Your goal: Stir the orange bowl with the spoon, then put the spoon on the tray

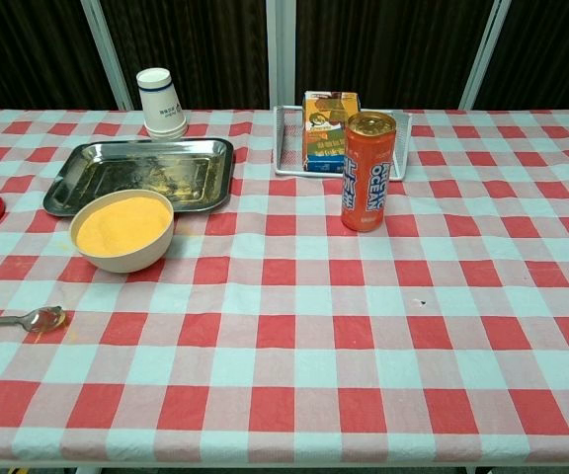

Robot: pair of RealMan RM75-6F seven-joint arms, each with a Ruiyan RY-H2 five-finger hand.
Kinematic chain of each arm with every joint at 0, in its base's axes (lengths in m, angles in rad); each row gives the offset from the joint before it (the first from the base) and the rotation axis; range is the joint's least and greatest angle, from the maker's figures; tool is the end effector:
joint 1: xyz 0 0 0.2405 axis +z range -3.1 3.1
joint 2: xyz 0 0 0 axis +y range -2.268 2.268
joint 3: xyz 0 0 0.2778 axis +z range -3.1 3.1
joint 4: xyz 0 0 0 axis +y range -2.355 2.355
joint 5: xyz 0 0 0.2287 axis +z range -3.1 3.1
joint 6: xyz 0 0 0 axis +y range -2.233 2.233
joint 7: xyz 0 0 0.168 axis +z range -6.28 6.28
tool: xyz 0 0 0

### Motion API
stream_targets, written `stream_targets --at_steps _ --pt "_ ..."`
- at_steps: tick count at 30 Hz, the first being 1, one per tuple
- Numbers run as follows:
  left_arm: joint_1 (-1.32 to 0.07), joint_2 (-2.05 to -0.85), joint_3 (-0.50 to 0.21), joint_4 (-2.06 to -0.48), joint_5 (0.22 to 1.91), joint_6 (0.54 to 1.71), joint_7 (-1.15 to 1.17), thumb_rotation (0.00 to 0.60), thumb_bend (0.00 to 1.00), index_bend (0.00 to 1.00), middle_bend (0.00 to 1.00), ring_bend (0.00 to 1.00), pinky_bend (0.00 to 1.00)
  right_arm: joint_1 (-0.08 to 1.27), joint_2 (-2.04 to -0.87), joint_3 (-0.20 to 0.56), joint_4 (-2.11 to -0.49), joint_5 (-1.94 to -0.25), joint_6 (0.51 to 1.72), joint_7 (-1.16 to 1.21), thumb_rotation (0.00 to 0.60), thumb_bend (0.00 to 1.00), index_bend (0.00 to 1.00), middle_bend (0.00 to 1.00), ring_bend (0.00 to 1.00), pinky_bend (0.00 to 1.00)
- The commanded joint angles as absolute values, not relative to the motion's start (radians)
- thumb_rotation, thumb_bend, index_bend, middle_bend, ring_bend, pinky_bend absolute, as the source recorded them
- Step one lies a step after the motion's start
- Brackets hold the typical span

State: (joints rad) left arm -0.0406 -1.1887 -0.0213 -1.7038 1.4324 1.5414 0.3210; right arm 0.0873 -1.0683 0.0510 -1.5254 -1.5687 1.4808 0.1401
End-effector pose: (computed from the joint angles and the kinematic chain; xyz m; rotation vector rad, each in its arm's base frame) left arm -0.3292 0.1848 0.1267 -1.3568 -0.8306 -0.7191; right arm -0.3494 -0.2108 0.1741 1.4373 -0.8809 0.9403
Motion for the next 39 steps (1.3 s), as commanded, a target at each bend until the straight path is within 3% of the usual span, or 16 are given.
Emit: stream_targets --at_steps 1,12,19,21,26,29,32,39 --pt "-0.033 -1.187 -0.017 -1.71 1.431 1.547 0.322 0.6 0.21 0.3 0.28 0.21 0.2 0.09 -1.067 0.051 -1.523 -1.576 1.484 0.143 0.6 0.1 0.0 0.02 0.0 0.0" --pt "-0.01 -1.178 -0.001 -1.723 1.465 1.574 0.326 0.6 0.21 0.3 0.28 0.21 0.2 0.073 -1.065 0.036 -1.505 -1.597 1.52 0.174 0.6 0.1 0.0 0.02 0.0 0.0" --pt "-0.05 -1.195 -0.01 -1.685 1.482 1.514 0.311 0.6 0.21 0.33 0.31 0.22 0.23 0.065 -1.065 0.033 -1.495 -1.604 1.539 0.188 0.6 0.1 0.0 0.02 0.0 0.0" --pt "-0.069 -1.21 -0.018 -1.661 1.483 1.489 0.311 0.6 0.21 0.39 0.38 0.28 0.32 0.065 -1.065 0.033 -1.496 -1.602 1.537 0.186 0.6 0.1 0.0 0.02 0.0 0.0" --pt "-0.142 -1.256 -0.026 -1.606 1.474 1.369 0.296 0.6 0.21 0.49 0.61 0.56 0.64 0.068 -1.062 0.035 -1.503 -1.599 1.533 0.177 0.6 0.1 0.0 0.02 0.0 0.0" --pt "-0.191 -1.28 -0.025 -1.589 1.469 1.282 0.287 0.6 0.21 0.53 0.7 0.66 0.77 0.07 -1.06 0.036 -1.508 -1.595 1.529 0.171 0.6 0.1 0.0 0.02 0.0 0.0" --pt "-0.231 -1.317 -0.027 -1.56 1.445 1.21 0.31 0.6 0.21 0.54 0.75 0.71 0.84 0.07 -1.058 0.037 -1.513 -1.589 1.526 0.165 0.6 0.1 0.0 0.02 0.0 0.0" --pt "-0.276 -1.411 -0.031 -1.539 1.328 1.101 0.401 0.6 0.23 0.54 0.8 0.77 0.89 0.071 -1.053 0.038 -1.525 -1.573 1.511 0.151 0.6 0.1 0.0 0.02 0.0 0.0"
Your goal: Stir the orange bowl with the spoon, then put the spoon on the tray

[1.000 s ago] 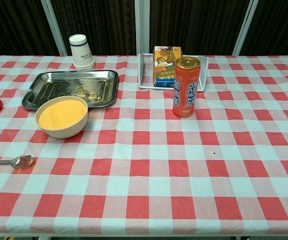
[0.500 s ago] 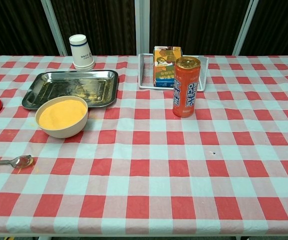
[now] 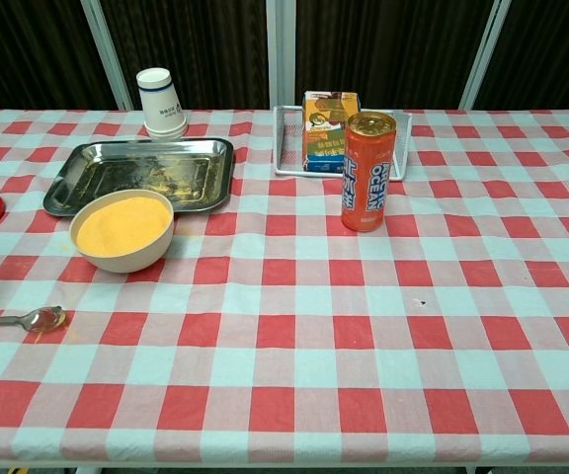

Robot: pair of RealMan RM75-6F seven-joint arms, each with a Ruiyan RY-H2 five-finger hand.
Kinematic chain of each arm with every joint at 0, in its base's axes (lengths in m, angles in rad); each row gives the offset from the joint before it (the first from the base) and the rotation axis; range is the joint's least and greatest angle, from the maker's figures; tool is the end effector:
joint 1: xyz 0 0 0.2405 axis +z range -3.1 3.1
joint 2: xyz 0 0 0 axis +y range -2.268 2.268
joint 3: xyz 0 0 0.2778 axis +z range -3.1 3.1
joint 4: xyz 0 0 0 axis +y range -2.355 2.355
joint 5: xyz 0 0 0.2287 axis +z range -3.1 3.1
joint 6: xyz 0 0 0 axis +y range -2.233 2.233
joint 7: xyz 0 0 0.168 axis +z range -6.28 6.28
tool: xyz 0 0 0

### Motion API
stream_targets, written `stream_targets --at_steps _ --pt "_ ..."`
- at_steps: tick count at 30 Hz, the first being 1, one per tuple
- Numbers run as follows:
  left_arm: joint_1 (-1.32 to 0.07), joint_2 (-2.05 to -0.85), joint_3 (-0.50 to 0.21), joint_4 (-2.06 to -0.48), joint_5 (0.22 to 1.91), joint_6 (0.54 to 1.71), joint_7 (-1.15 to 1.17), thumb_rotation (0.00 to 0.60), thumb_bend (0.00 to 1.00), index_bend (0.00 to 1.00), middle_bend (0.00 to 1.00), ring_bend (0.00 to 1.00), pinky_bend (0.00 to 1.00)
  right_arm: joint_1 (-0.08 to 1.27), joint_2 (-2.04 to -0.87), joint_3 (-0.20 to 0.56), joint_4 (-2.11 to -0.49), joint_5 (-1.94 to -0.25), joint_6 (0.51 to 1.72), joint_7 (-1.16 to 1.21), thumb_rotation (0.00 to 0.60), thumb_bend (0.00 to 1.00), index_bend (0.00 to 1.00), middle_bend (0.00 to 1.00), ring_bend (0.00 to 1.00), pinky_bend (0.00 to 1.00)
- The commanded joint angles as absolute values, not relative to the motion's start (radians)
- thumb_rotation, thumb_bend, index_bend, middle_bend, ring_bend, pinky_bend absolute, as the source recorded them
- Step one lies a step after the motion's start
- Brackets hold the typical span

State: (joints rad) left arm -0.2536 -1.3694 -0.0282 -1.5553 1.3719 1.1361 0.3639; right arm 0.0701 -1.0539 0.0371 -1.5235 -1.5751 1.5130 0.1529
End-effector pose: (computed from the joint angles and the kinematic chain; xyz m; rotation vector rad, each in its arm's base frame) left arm -0.3139 0.2443 0.0144 -1.7306 -0.9612 -0.6345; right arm -0.3520 -0.2016 0.1815 1.4267 -0.8729 0.9405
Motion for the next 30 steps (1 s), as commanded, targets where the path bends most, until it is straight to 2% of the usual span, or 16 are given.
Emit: stream_targets --at_steps 1,8,17,24,30 --pt "-0.28 -1.425 -0.031 -1.533 1.313 1.092 0.411 0.6 0.23 0.54 0.81 0.78 0.9 0.071 -1.052 0.038 -1.526 -1.571 1.509 0.149 0.6 0.1 0.0 0.02 0.0 0.0" --pt "-0.295 -1.471 -0.029 -1.504 1.254 1.063 0.427 0.6 0.28 0.56 0.83 0.8 0.9 0.074 -1.052 0.04 -1.529 -1.561 1.498 0.146 0.6 0.1 0.0 0.02 0.0 0.0" --pt "-0.309 -1.479 -0.022 -1.486 1.209 1.04 0.423 0.6 0.3 0.57 0.83 0.8 0.91 0.076 -1.052 0.041 -1.527 -1.554 1.49 0.146 0.6 0.1 0.0 0.02 0.0 0.0" --pt "-0.322 -1.48 -0.017 -1.48 1.198 1.028 0.411 0.6 0.39 0.6 0.84 0.81 0.91 0.076 -1.053 0.042 -1.523 -1.547 1.484 0.15 0.6 0.1 0.0 0.02 0.0 0.0" --pt "-0.325 -1.461 -0.012 -1.504 1.206 1.048 0.418 0.6 0.41 0.62 0.84 0.81 0.91 0.075 -1.053 0.043 -1.519 -1.544 1.485 0.155 0.6 0.1 0.0 0.02 0.0 0.0"
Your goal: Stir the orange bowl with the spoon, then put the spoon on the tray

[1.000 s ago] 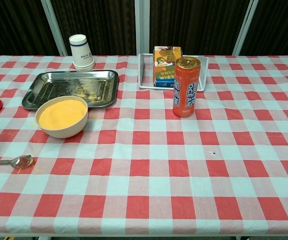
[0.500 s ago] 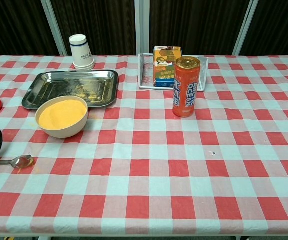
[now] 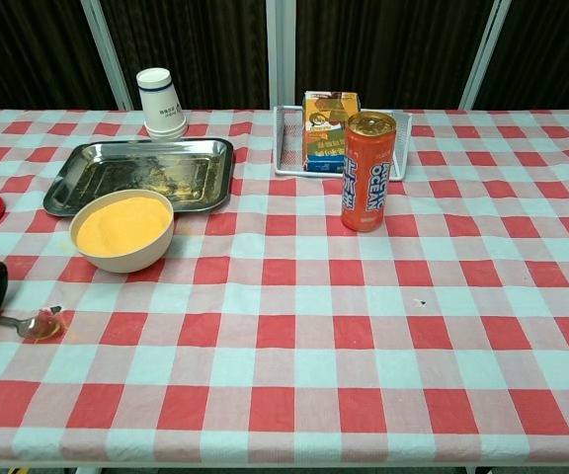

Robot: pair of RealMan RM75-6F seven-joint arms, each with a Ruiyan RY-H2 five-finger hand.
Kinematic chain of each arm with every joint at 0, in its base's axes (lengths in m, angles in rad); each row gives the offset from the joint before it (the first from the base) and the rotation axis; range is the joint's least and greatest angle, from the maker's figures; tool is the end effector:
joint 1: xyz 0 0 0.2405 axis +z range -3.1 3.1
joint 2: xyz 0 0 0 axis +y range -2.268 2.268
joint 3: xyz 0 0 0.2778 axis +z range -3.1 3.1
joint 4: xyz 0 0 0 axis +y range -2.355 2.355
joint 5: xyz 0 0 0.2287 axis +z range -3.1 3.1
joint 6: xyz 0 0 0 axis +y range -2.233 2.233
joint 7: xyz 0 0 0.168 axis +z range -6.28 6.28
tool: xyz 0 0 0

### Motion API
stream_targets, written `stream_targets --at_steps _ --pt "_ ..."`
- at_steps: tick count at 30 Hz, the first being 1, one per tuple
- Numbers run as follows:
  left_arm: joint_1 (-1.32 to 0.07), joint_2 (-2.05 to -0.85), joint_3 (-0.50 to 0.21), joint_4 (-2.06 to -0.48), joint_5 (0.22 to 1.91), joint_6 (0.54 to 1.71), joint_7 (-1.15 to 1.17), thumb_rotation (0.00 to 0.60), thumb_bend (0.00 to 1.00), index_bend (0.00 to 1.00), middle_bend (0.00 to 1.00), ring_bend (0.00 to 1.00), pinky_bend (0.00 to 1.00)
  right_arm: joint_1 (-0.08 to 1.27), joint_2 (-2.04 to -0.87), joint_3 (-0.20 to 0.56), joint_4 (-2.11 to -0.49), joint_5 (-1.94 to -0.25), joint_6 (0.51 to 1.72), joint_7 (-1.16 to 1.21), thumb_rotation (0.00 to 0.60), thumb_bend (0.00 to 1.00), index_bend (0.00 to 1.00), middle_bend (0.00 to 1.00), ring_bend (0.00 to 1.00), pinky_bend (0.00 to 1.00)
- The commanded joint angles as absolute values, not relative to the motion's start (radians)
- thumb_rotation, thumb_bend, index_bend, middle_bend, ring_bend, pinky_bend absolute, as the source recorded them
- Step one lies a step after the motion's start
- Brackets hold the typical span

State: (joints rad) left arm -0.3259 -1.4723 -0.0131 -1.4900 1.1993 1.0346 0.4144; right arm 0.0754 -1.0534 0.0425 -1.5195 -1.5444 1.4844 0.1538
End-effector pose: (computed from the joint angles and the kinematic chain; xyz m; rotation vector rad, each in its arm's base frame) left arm -0.3194 0.2542 -0.0305 -1.7556 -1.0852 -0.5298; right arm -0.3581 -0.2050 0.1817 1.4112 -0.8941 0.9128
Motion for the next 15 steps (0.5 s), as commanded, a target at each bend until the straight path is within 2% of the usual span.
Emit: stream_targets --at_steps 1,8,11,15 --pt "-0.324 -1.448 -0.015 -1.521 1.21 1.063 0.419 0.6 0.41 0.62 0.84 0.81 0.9 0.075 -1.053 0.043 -1.519 -1.545 1.487 0.156 0.6 0.1 0.0 0.02 0.0 0.0" --pt "-0.334 -1.364 -0.087 -1.62 1.258 1.176 0.404 0.6 0.41 0.62 0.84 0.81 0.91 0.073 -1.05 0.047 -1.513 -1.548 1.495 0.161 0.6 0.1 0.0 0.02 0.0 0.0" --pt "-0.372 -1.349 -0.143 -1.63 1.237 1.174 0.419 0.6 0.41 0.62 0.85 0.81 0.91 0.073 -1.05 0.048 -1.511 -1.547 1.498 0.164 0.6 0.1 0.0 0.02 0.0 0.0" --pt "-0.435 -1.37 -0.183 -1.616 1.189 1.13 0.48 0.6 0.41 0.62 0.85 0.81 0.9 0.072 -1.047 0.05 -1.511 -1.547 1.502 0.166 0.6 0.1 0.0 0.03 0.0 0.0"
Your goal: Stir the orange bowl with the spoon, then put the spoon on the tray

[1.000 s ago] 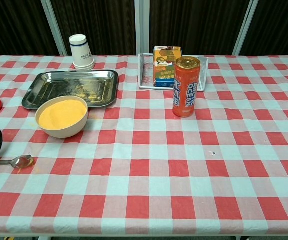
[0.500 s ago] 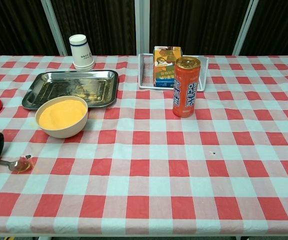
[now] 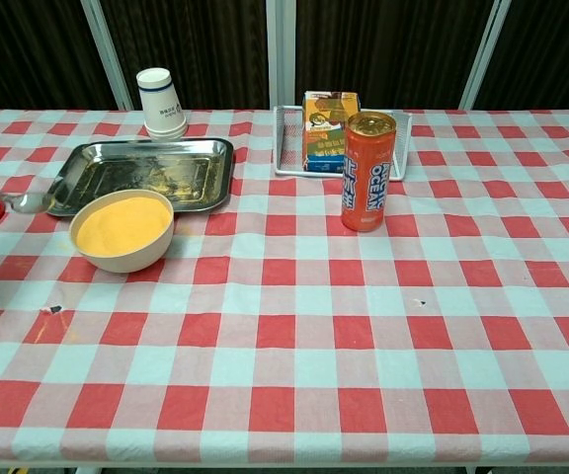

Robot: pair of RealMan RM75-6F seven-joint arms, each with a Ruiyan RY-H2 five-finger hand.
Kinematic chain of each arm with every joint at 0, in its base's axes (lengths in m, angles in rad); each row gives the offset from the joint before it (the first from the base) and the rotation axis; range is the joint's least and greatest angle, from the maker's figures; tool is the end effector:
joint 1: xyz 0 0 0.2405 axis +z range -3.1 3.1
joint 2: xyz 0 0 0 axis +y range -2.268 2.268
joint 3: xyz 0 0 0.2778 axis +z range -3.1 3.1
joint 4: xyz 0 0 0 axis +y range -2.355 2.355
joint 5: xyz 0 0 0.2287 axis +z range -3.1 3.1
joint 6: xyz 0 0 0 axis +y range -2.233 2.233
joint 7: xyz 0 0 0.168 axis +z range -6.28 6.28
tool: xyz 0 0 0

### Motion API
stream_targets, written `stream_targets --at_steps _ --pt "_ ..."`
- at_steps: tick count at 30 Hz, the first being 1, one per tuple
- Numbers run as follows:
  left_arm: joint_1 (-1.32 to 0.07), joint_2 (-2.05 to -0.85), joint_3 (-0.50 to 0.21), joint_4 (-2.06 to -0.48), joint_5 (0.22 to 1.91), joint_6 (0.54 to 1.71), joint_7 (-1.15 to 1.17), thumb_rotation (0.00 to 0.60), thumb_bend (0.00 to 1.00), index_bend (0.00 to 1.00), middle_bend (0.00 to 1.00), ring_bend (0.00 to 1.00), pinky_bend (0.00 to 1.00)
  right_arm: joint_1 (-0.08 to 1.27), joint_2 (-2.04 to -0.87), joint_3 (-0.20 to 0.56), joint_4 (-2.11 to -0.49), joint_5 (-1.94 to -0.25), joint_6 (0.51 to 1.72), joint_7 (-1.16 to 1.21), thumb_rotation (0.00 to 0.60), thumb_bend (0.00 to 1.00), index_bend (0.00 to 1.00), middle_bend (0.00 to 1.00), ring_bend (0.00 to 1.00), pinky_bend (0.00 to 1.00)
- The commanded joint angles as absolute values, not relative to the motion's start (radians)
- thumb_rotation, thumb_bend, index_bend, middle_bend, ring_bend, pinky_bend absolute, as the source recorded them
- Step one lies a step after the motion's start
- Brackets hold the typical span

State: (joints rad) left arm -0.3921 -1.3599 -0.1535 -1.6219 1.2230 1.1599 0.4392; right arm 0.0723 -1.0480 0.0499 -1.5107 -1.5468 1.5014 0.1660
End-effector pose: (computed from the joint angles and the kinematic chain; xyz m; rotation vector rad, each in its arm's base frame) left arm -0.2654 0.3139 0.0400 -1.6237 -0.8837 -0.7563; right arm -0.3581 -0.2057 0.1883 1.4006 -0.8746 0.9271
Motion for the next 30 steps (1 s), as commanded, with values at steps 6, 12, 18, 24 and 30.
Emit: stream_targets --at_steps 6,12,18,24,30 --pt "-0.517 -1.452 -0.194 -1.533 1.093 1.077 0.616 0.6 0.41 0.62 0.85 0.81 0.91 0.063 -1.044 0.056 -1.507 -1.538 1.517 0.173 0.6 0.1 0.0 0.02 0.0 0.0" --pt "-0.543 -1.5 -0.176 -1.499 1.041 1.065 0.666 0.6 0.4 0.61 0.85 0.81 0.91 0.06 -1.037 0.069 -1.51 -1.517 1.521 0.168 0.6 0.1 0.0 0.02 0.0 0.0" --pt "-0.558 -1.522 -0.166 -1.478 1.006 1.05 0.662 0.6 0.4 0.61 0.85 0.81 0.91 0.065 -1.038 0.068 -1.51 -1.517 1.509 0.173 0.6 0.1 0.0 0.02 0.0 0.0" --pt "-0.564 -1.514 -0.151 -1.503 1.006 1.058 0.657 0.6 0.39 0.54 0.84 0.81 0.91 0.065 -1.04 0.071 -1.509 -1.513 1.506 0.175 0.6 0.1 0.0 0.02 0.0 0.0" --pt "-0.575 -1.508 -0.139 -1.515 1.0 1.052 0.654 0.6 0.39 0.49 0.84 0.81 0.9 0.064 -1.039 0.076 -1.508 -1.509 1.51 0.185 0.6 0.1 0.0 0.02 0.0 0.0"
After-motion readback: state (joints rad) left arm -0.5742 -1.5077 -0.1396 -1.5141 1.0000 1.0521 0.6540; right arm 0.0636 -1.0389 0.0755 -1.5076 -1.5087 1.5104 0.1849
